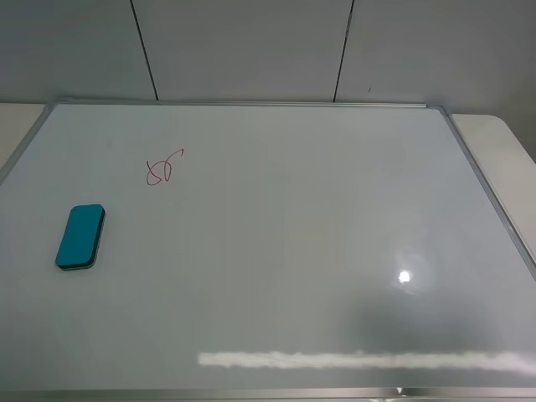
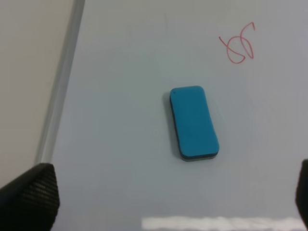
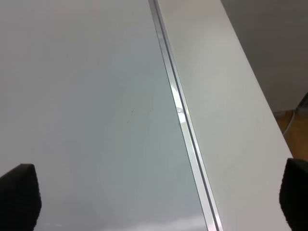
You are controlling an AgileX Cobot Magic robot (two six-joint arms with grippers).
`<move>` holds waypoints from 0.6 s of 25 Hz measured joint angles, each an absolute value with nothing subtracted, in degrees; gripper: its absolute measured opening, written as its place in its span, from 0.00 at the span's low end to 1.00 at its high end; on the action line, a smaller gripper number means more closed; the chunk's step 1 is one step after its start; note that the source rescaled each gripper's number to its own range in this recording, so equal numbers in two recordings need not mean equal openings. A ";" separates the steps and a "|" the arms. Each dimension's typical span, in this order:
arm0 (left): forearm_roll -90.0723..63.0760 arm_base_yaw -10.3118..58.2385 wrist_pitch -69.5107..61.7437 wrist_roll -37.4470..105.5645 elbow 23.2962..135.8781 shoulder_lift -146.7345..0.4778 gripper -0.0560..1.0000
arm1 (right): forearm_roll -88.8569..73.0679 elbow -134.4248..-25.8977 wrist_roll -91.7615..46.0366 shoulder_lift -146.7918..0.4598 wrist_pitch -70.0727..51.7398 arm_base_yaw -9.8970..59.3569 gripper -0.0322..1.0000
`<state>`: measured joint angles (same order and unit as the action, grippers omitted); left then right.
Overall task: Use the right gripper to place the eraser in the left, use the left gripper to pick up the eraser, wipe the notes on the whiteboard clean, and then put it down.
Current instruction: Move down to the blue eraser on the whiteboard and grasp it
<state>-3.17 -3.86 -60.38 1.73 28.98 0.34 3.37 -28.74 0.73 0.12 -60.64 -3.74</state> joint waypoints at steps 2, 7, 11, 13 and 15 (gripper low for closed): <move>-3.17 -3.86 -60.38 1.73 28.98 0.34 1.00 | 3.37 -28.74 0.73 0.12 -60.64 -3.74 1.00; -3.17 -3.86 -60.38 1.73 28.98 0.34 1.00 | 3.37 -28.74 0.73 0.12 -60.64 -3.74 1.00; -3.17 -3.86 -60.38 1.73 28.98 0.34 1.00 | 3.37 -28.74 0.73 0.12 -60.64 -3.74 1.00; -3.17 -3.86 -60.38 1.73 28.98 0.34 1.00 | 3.37 -28.74 0.73 0.12 -60.64 -3.74 1.00; -3.17 -3.86 -60.38 1.73 28.98 0.34 1.00 | 3.37 -28.74 0.73 0.12 -60.64 -3.74 1.00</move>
